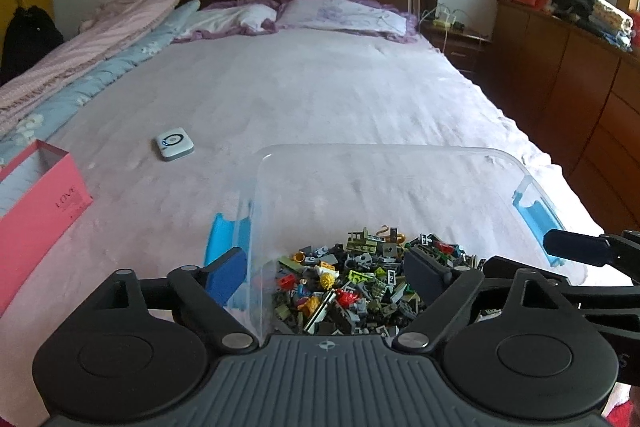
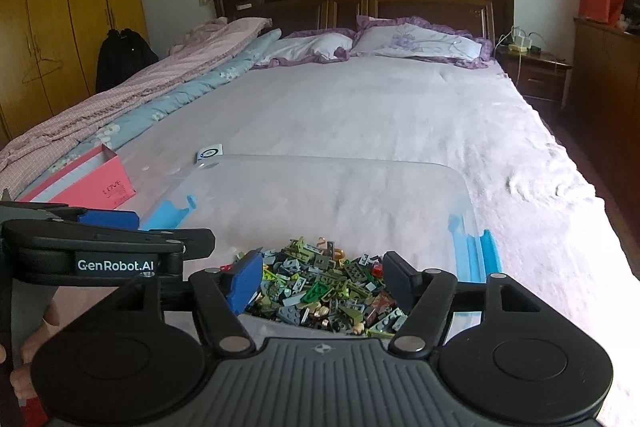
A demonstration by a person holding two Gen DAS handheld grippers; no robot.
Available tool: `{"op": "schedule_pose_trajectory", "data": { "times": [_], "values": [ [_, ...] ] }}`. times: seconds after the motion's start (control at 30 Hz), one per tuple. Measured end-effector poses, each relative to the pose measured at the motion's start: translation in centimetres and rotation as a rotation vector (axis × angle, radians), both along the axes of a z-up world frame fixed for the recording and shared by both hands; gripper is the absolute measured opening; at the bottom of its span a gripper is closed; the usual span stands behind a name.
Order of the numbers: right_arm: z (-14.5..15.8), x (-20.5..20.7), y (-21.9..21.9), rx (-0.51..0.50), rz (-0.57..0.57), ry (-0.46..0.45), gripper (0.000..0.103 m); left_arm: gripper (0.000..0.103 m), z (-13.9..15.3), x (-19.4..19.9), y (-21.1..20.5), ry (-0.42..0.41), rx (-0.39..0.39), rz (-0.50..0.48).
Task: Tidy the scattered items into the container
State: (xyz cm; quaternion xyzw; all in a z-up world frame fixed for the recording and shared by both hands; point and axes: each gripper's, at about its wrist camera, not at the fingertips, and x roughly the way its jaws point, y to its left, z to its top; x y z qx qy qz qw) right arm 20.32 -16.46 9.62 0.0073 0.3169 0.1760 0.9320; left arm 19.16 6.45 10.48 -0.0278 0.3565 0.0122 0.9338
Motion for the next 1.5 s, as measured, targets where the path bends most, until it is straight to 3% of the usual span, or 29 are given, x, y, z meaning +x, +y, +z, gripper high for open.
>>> {"op": "schedule_pose_trajectory", "data": {
  "times": [0.33, 0.5, 0.63, 0.77, 1.2, 1.5],
  "values": [
    [1.8, -3.4, -0.9, -0.001, -0.046, 0.002, 0.084, 0.102, 1.2, -2.9, -0.5, 0.012, 0.035, 0.019],
    [2.1, -5.2, -1.2, -0.018, -0.091, 0.035, 0.090, 0.102, 1.4, -4.9, -1.1, 0.029, 0.048, 0.029],
    [1.8, -6.5, -1.8, -0.024, -0.131, 0.088, 0.102, 0.102, 1.1, -6.5, -1.5, 0.051, 0.056, 0.031],
    [1.2, -7.1, -1.5, -0.076, -0.156, 0.133, 0.103, 0.102, 0.9, -7.4, -1.5, 0.075, 0.056, 0.046],
    [-2.5, -5.8, -1.7, -0.076, -0.204, 0.341, 0.103, 0.103, -0.7, -7.6, -1.4, 0.156, 0.073, 0.026],
    [-3.1, -5.3, -1.8, -0.071, -0.197, 0.354, 0.103, 0.103, -1.3, -7.7, -2.3, 0.171, 0.096, 0.012]
  ]
}}
